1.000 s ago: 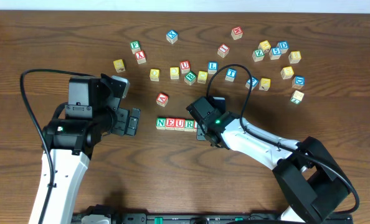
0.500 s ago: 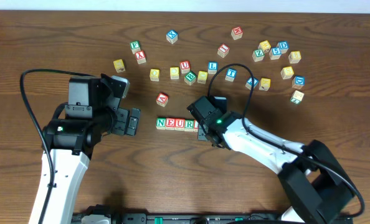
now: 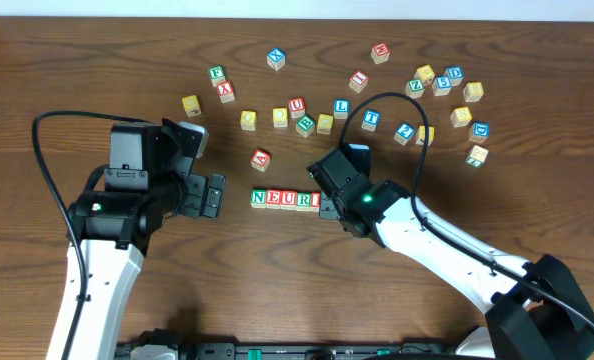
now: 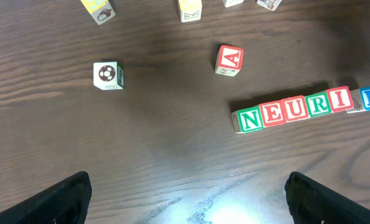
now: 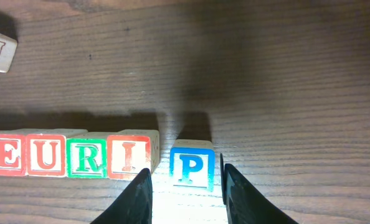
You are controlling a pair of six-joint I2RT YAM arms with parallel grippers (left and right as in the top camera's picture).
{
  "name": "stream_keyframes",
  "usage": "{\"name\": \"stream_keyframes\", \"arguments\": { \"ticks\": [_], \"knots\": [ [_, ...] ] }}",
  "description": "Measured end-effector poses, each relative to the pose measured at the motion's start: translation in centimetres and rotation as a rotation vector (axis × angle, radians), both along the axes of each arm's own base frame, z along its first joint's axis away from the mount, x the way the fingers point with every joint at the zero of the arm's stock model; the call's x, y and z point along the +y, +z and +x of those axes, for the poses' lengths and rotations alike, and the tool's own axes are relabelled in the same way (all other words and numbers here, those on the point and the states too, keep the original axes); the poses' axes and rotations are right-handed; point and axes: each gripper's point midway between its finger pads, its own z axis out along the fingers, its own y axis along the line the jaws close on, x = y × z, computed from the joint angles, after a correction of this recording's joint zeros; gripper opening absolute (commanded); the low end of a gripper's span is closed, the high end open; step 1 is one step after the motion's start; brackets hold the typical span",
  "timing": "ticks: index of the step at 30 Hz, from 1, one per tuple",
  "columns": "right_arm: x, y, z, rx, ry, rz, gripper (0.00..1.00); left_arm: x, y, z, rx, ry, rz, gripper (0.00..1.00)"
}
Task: Spell out NEURIPS
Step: 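Open the right gripper to release the blue P block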
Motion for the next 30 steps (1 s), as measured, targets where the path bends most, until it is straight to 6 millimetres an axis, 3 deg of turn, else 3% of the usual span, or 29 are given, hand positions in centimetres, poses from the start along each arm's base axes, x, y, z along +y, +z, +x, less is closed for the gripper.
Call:
{"name": "stream_keyframes", "arguments": {
  "ticks": [3,7,9,20,30],
  "knots": [
    [-0.8,-0.2,-0.3,0.012,-0.008,-0.038,0.31,0.0,0.0,0.0,0.0,0.0,0.0,0.98],
    [-1.7,-0.5,-1.0,0.038,-0.022,-0.077,0.08,0.0,0.0,0.0,0.0,0.0,0.0,0.98],
    [-2.1,-0.6,-1.3,0.05,-0.041,-0.088,0.01,0.0,0.0,0.0,0.0,0.0,0.0,0.98],
    [-3.0,-1.2,-2.8,0.118,-0.082,-0.102,0.01,0.0,0.0,0.0,0.0,0.0,0.0,0.98],
    [-1.3,-1.5,-3.9,0.134,-0.075,-0.071,0.01,0.0,0.0,0.0,0.0,0.0,0.0,0.98]
  ]
}}
